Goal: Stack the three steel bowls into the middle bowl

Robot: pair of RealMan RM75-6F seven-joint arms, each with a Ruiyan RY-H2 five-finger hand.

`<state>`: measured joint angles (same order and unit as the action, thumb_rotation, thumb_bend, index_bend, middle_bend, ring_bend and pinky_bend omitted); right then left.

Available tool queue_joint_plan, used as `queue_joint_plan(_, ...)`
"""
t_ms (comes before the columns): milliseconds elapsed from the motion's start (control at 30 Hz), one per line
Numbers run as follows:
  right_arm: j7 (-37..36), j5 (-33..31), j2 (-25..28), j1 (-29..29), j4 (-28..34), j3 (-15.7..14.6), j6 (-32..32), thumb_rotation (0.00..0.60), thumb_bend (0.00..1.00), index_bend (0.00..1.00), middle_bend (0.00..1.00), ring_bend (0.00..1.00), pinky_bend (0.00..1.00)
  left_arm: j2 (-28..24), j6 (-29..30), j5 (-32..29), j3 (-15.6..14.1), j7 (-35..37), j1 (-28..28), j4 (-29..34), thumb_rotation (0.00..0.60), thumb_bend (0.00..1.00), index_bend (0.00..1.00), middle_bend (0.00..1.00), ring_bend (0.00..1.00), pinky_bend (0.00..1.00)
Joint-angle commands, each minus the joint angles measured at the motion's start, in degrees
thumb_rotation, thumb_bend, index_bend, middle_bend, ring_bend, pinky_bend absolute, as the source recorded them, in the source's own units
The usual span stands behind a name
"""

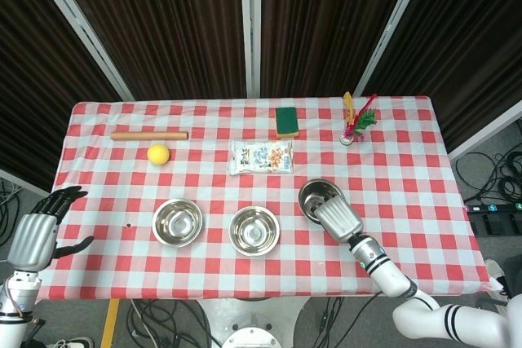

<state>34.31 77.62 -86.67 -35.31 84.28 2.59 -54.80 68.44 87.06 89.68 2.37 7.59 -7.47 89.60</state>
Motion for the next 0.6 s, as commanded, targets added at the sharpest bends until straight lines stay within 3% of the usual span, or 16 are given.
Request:
queue_joint_plan(33,0.55,0.81,0.26,-0.51,1.26,0.36,-0.64,0.6,0.43,0.69,0.6,0.51,0.56,-0.05,0.31,-0.11,0.26,0.15,0.04,-0.02,0.6,0.14,0.27,0.29,0.21,0.28)
queue_joint_plan(367,6.9,3.34,0.05,-4.86,10.12,1.72,0.79,0.6,0.43,0.69,0.6,0.51,0.56,-0.66,1.6,-0.78,1.06,0.7,0.55,0.2,0.6,0.14,0.27,0.29,0.21,0.28)
queue_joint_plan(600,10.08,1.56,-3.15,-7.08,11.26,1.83,3.03,0.6,0.44,0.69,0.6,0.5,0.56,-0.86,2.32,-0.96,1.28,1.7,0.97,-0.23,0.6,0.14,0.27,0.29,0.21,0.28)
